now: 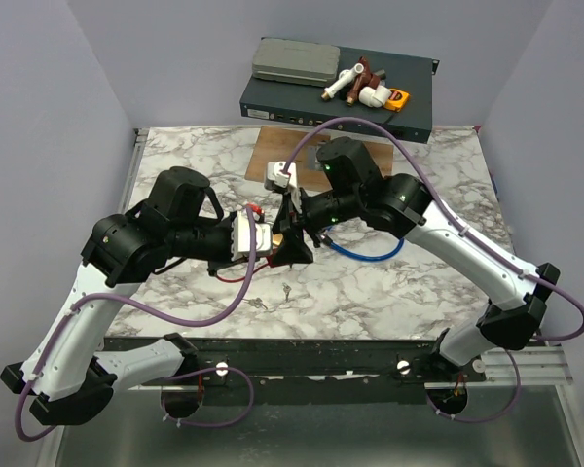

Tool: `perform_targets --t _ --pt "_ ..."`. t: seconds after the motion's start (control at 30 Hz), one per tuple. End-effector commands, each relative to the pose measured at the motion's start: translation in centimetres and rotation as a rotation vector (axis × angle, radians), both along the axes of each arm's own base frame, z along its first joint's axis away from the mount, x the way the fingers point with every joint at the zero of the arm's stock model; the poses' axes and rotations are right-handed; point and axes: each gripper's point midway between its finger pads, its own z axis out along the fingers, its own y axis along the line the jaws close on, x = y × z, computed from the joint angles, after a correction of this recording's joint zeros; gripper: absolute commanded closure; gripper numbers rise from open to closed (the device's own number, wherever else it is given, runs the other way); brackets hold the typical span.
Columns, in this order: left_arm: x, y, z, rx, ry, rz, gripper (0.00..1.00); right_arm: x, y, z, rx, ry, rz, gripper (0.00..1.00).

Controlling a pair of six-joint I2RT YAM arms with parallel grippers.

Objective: Unlock with the key
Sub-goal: Unlock the lock.

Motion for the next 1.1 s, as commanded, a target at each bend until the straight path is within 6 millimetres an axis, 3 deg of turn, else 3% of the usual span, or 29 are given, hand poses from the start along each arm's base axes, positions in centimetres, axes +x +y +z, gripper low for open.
perform_targets --t 0.0,0.43,0.57,0.7,1.07 --pt "-0.6 0.0 0.3 -0.011 -0.007 -0.037 1.0 -0.2 0.2 -1.2 -0.071 -0.019 -0.001 0.32" --pt "-0.1 0.6 1.1 0.015 -0.076 -0.04 1.0 -0.2 1.3 -4.5 -0.192 -0.002 -0.023 0.45" --pt "0.0 0.8 1.1 0.026 -0.089 -0.043 1.0 0.0 1.6 -4.4 -0.193 -0.015 -0.032 0.62" --pt "-0.1 0.8 1.2 0.031 -0.093 -0.048 1.0 0.5 2.1 -3.9 -0.171 -0.03 -0.055 0.99" --pt "-0.4 0.0 0.8 0.03 -0.074 -0.06 1.0 -0.1 4.7 -1.8 0.067 -0.003 -0.053 0.99"
